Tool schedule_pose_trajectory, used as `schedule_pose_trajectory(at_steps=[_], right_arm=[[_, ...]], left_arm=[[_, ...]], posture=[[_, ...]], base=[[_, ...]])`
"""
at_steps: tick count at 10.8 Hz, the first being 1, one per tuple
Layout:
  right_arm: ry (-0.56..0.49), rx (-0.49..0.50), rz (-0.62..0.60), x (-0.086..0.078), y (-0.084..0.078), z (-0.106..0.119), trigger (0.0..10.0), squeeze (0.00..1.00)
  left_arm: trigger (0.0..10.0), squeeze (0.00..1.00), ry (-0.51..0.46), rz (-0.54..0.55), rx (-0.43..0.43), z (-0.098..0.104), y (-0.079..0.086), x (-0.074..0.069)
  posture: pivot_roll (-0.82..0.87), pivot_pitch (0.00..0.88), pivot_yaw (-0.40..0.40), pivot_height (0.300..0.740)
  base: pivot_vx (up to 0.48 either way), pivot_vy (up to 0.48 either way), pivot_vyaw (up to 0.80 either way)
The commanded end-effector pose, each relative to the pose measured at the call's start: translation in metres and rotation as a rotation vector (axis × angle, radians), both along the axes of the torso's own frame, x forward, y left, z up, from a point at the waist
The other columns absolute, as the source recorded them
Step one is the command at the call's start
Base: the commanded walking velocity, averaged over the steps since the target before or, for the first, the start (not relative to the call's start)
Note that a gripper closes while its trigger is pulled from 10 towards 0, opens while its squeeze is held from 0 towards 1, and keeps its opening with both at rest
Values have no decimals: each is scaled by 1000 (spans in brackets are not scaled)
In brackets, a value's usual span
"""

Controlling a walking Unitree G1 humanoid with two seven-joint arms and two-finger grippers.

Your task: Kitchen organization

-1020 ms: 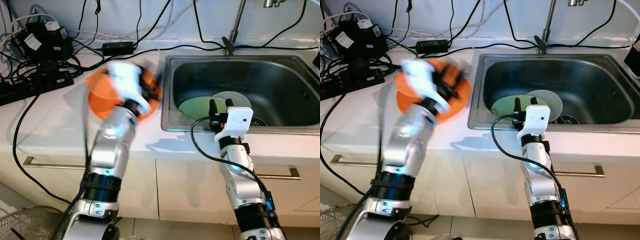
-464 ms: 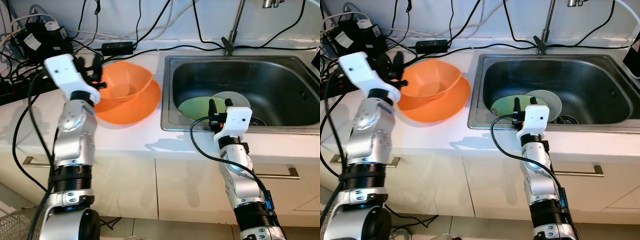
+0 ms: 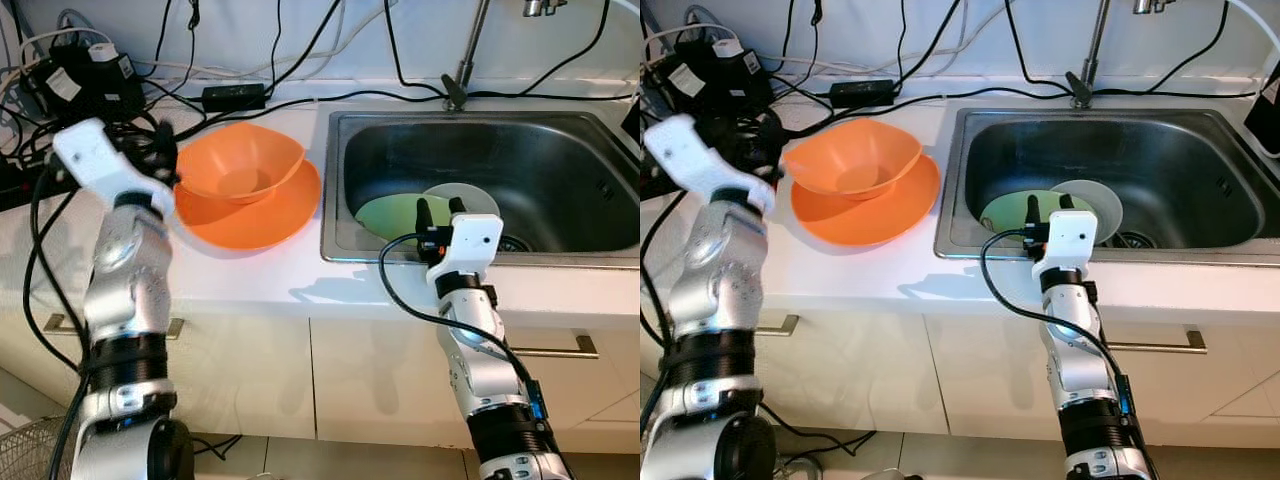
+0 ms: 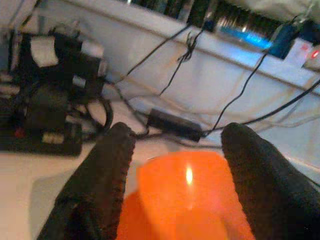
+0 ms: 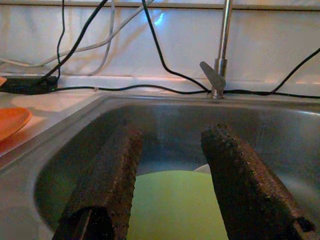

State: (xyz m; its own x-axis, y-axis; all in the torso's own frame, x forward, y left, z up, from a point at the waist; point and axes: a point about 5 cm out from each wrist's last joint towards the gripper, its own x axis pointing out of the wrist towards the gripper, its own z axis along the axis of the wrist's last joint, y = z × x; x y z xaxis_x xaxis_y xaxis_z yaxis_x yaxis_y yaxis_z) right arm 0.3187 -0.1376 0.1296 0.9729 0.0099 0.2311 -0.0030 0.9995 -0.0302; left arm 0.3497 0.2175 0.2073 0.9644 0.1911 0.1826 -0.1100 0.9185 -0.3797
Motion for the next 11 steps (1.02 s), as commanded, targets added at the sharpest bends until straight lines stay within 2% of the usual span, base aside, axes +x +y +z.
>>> schedule_pose_trajectory(at_steps=[1,2,4,5,6,8,11], right_arm=[[24,-4,7,-2,3,-6,10000,0],[19,-5,5,0,2,-4,10000,0],[16,-6,0,0,1,-3,10000,0],[19,-7,1,-1,1,-4,10000,0],[19,-7,1,-1,1,-4,10000,0],[7,-2,-6,3,1,1,10000,0],[13,-2,-14,-2,-2,-4,10000,0]], left_arm=[[10000,1000,32,-25,-19,-5,-4,1],[10000,1000,61,-56,-31,-7,-8,4],[10000,1000,56,-71,-50,-6,-10,5],[10000,0,62,-70,-55,-7,-11,5],[10000,0,74,-66,-78,-7,-12,6],[10000,0,139,-50,-179,-13,-14,13],[10000,0,238,-33,-250,-24,-16,19]], posture=[[40,0,80,740],[35,0,82,740],[35,0,82,740],[33,0,82,740],[35,0,82,740],[26,0,88,740],[16,0,98,740]], base=[[0,0,0],[0,0,0],[0,0,0],[0,0,0],[0,0,0],[0,0,0],[0,0,0]])
